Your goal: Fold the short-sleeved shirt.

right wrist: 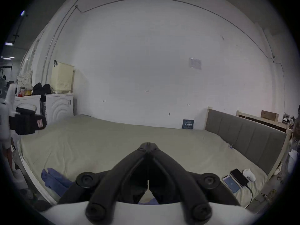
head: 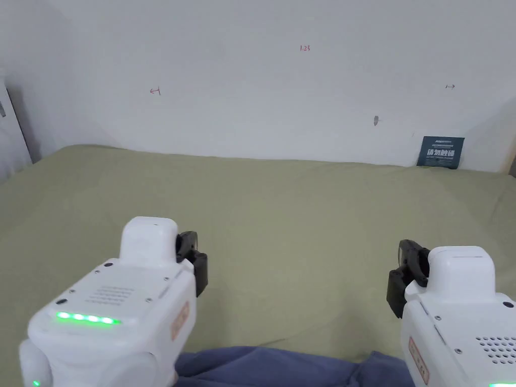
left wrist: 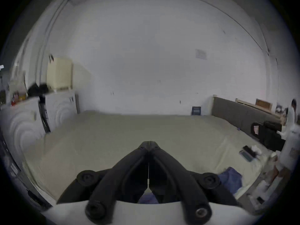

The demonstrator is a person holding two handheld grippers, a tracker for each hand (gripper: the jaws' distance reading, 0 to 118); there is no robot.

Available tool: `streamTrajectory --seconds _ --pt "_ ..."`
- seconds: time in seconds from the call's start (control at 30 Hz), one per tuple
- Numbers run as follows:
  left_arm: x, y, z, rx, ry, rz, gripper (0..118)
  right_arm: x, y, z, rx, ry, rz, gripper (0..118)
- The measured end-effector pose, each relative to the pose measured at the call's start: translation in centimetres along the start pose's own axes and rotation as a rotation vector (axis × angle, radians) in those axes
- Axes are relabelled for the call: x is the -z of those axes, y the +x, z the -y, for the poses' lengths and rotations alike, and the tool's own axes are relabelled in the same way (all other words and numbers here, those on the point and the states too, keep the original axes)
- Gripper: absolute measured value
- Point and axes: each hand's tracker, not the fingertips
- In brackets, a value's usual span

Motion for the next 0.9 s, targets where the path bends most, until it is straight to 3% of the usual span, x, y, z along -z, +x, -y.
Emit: streamTrajectory --seconds 0.27,0.37,0.53,0.57,0.6,0.63,0.67,0.7,0.9 --pt "6.5 -18.4 4.9 -0.438 -0.635 0.238 0 -1.6 -1.2 0.6 0.003 0.004 0.006 1" --pt "8.5 -23.0 8.7 -0.623 -0.761 0.276 0 -1.6 -1.8 1.2 0.008 -0.019 -0.001 1" --pt "10.1 -25.9 12.5 -0.647 -0.841 0.286 0 -1.2 -2.6 2.3 0.008 -0.065 -0.015 1" --pt "10.2 -26.0 12.9 -0.678 -0.841 0.319 4 -1.1 -2.8 2.5 0.008 -0.077 -0.023 1" --pt "10.2 -26.3 13.0 -0.687 -0.837 0.34 19 -0.9 -3.0 2.8 0.004 -0.085 -0.022 1" --pt "10.3 -26.3 13.1 -0.689 -0.825 0.342 49 -0.7 -3.2 3.0 -0.002 -0.094 -0.025 1" --pt "10.5 -26.4 13.2 -0.699 -0.82 0.352 91 -0.6 -3.3 3.1 -0.006 -0.101 -0.032 1" --pt "10.8 -26.3 13.5 -0.737 -0.821 0.395 108 -0.4 -3.5 3.2 -0.005 -0.107 -0.029 1" --pt "12.5 -25.6 15.5 -0.744 -0.888 0.434 110 0.1 -3.4 3.8 0.006 -0.136 -0.035 1"
